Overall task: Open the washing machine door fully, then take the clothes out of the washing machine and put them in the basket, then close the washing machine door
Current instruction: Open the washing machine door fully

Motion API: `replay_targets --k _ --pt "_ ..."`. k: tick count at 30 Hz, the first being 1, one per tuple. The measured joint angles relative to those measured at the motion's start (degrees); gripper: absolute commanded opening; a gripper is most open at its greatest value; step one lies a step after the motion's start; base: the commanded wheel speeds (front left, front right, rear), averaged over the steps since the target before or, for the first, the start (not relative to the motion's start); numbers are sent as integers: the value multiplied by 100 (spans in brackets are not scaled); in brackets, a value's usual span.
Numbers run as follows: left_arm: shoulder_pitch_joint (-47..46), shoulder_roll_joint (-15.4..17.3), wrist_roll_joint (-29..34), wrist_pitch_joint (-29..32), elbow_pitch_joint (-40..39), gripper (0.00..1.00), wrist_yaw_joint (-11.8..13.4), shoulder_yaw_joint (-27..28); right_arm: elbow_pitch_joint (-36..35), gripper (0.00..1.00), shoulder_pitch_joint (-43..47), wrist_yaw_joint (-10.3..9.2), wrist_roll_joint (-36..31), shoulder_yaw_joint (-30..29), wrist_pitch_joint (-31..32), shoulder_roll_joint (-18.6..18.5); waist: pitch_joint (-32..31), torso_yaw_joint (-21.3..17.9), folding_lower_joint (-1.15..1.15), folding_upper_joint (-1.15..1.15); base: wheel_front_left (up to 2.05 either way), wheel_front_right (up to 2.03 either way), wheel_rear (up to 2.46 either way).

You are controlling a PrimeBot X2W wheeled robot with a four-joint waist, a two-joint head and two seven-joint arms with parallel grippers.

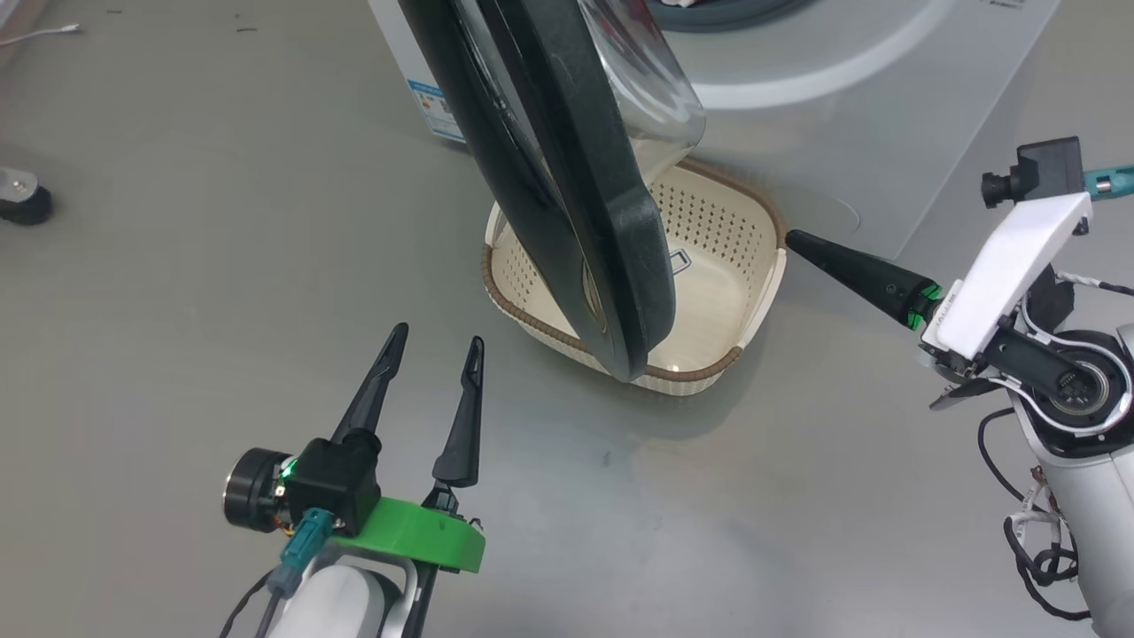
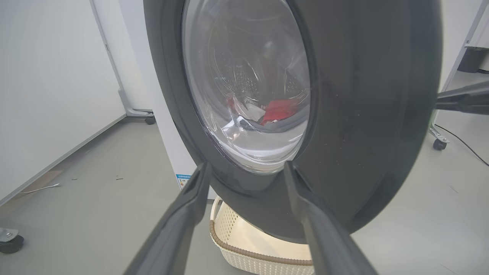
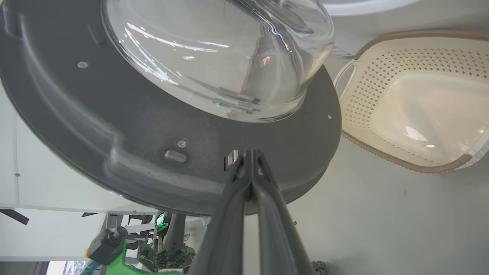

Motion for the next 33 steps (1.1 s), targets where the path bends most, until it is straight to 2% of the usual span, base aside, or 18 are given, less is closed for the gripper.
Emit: replay_targets --k 3,8,13,14,17,18,29,30,33 --pt "10 3 24 0 107 100 0 148 7 0 183 296 -389 -41 -318 -81 -133 -100 0 0 0 0 0" --pt "81 3 87 0 236 100 0 390 21 0 482 358 -1209 -49 -879 -314 -365 -320 0 0 0 0 0" --pt "162 3 187 0 349 100 0 604 42 0 729 358 -1914 8 -1521 -415 -599 -593 0 0 0 0 0" --pt "166 8 211 -1 399 100 1 704 40 0 811 359 -2318 130 -1777 -469 -690 -714 0 0 0 0 0" --pt "208 4 290 0 476 100 0 861 38 0 904 359 -2815 205 -2234 -558 -823 -895 0 0 0 0 0" --pt "208 4 290 0 476 100 0 861 38 0 904 359 -2815 205 -2234 -558 -823 -895 0 0 0 0 0" --pt "482 8 361 0 649 100 0 1233 311 0 1884 352 -4163 135 -4065 -542 -1365 -1441 0 0 0 0 0" --pt "494 7 367 0 654 100 0 1233 359 0 1950 339 -4228 97 -4205 -547 -1410 -1483 0 0 0 0 0" --pt "539 7 369 0 645 100 0 1299 494 0 2203 143 -4364 26 -4531 -522 -1525 -1602 0 0 0 0 0"
